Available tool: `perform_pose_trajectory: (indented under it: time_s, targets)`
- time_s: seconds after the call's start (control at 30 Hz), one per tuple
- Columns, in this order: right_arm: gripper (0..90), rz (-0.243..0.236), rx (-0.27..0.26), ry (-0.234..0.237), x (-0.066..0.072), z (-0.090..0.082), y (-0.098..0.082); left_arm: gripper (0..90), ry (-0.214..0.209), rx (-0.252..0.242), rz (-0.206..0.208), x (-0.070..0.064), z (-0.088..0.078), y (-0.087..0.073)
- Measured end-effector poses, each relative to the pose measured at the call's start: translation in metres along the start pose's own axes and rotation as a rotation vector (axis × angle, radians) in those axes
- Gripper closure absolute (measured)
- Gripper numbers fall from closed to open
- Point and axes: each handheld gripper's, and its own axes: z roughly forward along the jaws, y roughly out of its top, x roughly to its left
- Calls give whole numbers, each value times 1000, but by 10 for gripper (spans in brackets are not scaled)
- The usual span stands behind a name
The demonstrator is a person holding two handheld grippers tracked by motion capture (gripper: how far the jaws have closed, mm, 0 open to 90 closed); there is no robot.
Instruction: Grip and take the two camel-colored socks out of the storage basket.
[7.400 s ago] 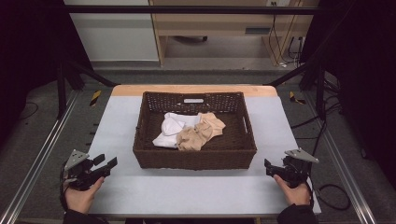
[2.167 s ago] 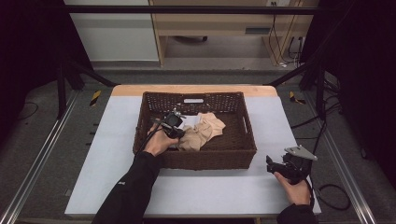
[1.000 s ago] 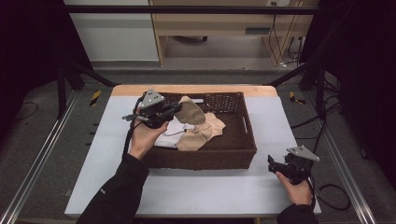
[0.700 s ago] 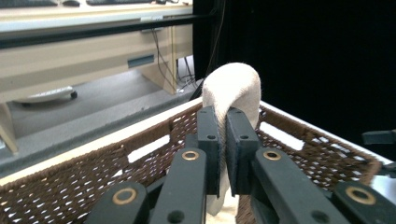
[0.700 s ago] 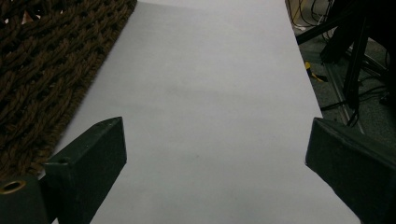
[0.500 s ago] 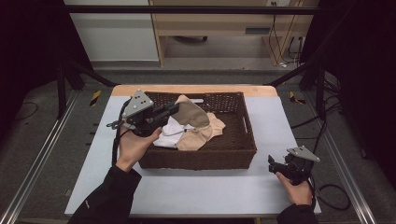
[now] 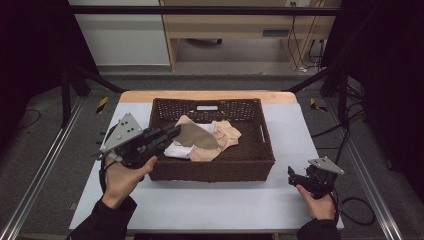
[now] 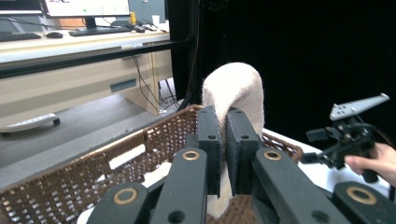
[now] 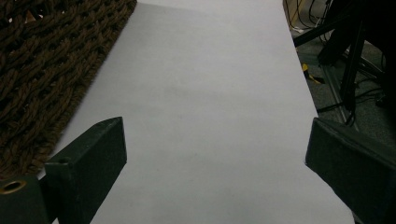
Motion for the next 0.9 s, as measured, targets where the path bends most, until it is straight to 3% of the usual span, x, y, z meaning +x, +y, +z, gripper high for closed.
perform_pose_trajectory:
  time_s: [0.43, 0.63, 0.9]
  targets:
    - [56, -1, -2, -2, 1, -1, 0, 851, -32, 7, -2, -16, -31, -29]
    - [56, 0, -2, 1, 1, -2, -1, 850, -55, 70, 3, -26, -31, -46]
    - [56, -5, -3, 10, 3, -2, -1, 850, -80, 185, -30, -33, -22, -88]
